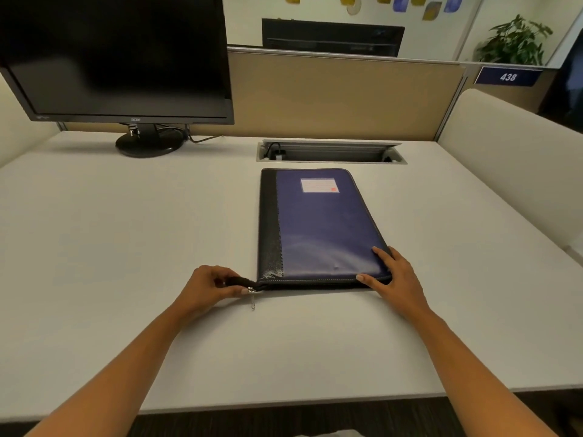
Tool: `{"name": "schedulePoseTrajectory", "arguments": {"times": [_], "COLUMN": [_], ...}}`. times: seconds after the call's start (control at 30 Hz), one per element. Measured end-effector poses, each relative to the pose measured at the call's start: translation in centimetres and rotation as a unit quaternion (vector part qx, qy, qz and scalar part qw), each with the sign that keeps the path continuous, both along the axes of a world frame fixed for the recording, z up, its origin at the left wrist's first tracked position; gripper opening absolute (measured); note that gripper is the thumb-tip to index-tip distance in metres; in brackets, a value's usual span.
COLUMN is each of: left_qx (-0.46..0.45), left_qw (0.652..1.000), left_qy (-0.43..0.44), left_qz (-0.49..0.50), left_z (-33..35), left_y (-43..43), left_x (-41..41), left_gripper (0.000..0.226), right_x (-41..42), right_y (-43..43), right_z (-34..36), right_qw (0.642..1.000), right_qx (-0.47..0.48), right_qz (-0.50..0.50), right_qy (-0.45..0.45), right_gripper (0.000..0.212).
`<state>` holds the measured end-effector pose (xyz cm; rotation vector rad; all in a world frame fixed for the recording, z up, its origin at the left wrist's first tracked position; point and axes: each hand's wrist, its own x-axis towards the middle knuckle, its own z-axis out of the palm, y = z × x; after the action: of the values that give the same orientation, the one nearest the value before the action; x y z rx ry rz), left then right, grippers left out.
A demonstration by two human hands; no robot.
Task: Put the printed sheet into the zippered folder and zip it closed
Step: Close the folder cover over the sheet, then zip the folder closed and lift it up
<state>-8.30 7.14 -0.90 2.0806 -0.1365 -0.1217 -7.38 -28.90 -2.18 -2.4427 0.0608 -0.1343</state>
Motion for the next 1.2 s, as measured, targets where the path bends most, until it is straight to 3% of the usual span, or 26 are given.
{"name": "schedulePoseTrajectory", "arguments": {"times": [0.13,0.23,0.33,0.4,0.6,0.77,0.97,1.2], "left_qx": [-0.035,-0.033,-0.02,-0.015,0.007,-0.007,0.003,-0.002], "left_qw": [0.999,0.999,0.999,1.0,1.0,1.0,1.0,1.0], "left_qy": [0.003,0.006,0.008,0.01,-0.006,-0.001,0.0,-0.014], "left_qz": [0.033,0.04,0.031,0.023,0.004,0.0,0.008,0.009], "left_z": [-0.4,-0.7,-0.8,-0.9,-0.9,-0.9,-0.9,-0.8], "left_y": [-0.3,-0.4,-0.5,-0.5,-0.6,-0.4,-0.4,-0.4], "left_x": [0.0,0.0,0.0,0.0,-0.2,-0.3,-0.3,-0.5], "left_gripper": [0.016,0.01,0.013,0.017,0.017,0.01,0.015,0.027], "right_x": [-0.1,-0.5,-1.2,-1.5,-2.6,-2.6,-2.9,-3.0], "right_y": [1.6,3.6,7.0,9.6,16.4,17.9,18.2,18.2], "right_z": [0.0,-0.2,0.0,0.1,0.1,-0.4,-0.2,-0.2], "right_qw": [0.99,0.967,0.951,0.949,0.95,0.962,0.961,0.952], "right_qx": [-0.083,-0.103,-0.12,-0.111,-0.064,-0.086,-0.094,-0.13], "right_qz": [-0.041,-0.048,-0.005,0.07,0.21,0.186,0.175,0.18], "right_qy": [-0.11,-0.23,-0.286,-0.288,-0.221,-0.178,-0.193,-0.213], "right_gripper": [0.059,0.038,0.013,0.006,0.018,0.041,0.019,0.015]}}
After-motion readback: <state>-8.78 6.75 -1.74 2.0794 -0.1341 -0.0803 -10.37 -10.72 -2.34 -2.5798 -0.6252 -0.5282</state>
